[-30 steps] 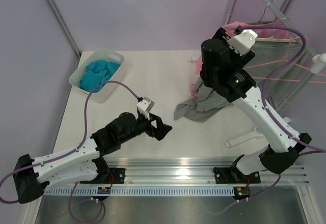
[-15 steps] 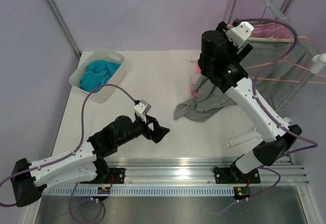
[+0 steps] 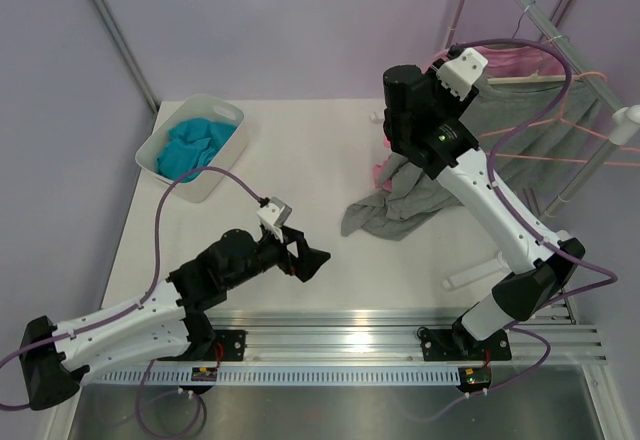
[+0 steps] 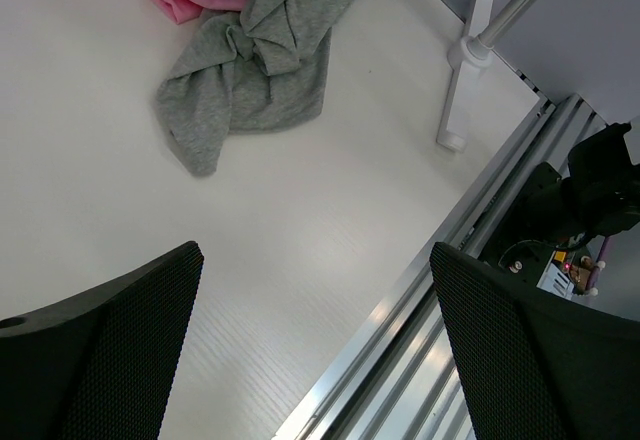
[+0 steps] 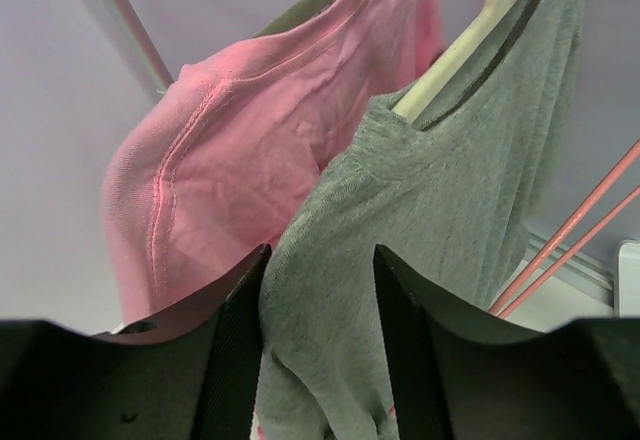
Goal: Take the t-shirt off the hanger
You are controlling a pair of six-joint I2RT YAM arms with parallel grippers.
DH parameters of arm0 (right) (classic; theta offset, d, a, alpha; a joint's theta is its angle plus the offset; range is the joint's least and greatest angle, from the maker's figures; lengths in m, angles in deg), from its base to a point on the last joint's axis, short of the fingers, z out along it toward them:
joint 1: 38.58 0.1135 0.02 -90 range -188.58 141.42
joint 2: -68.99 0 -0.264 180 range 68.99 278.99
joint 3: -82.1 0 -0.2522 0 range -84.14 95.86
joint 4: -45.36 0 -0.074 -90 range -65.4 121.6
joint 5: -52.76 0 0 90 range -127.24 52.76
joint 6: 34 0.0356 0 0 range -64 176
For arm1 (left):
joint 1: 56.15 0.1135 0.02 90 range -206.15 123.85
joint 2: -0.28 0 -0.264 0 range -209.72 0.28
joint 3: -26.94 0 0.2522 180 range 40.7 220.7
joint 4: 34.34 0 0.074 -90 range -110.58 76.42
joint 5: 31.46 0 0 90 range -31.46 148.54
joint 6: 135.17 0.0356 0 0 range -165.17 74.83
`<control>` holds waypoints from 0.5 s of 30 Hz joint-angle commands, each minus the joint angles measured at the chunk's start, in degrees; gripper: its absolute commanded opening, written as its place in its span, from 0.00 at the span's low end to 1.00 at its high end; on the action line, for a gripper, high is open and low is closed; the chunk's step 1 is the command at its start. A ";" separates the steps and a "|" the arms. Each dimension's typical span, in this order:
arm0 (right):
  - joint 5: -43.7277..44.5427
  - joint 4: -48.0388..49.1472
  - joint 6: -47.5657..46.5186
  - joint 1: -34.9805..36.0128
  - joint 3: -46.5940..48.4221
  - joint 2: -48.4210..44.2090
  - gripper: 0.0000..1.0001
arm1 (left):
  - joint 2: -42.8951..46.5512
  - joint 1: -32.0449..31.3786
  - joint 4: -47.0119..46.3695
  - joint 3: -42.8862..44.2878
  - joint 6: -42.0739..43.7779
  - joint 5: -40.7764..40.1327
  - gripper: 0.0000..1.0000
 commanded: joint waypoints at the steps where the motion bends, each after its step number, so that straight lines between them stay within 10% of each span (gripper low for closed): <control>1: 6.11 3.50 -1.81 -0.46 -0.83 -0.37 0.49 | 1.38 -0.27 -2.06 -0.34 0.50 -1.04 0.99; 15: 5.76 15.12 -12.82 -4.32 -3.56 -0.02 0.48 | 3.76 -0.27 -1.62 -0.95 0.50 -1.39 0.99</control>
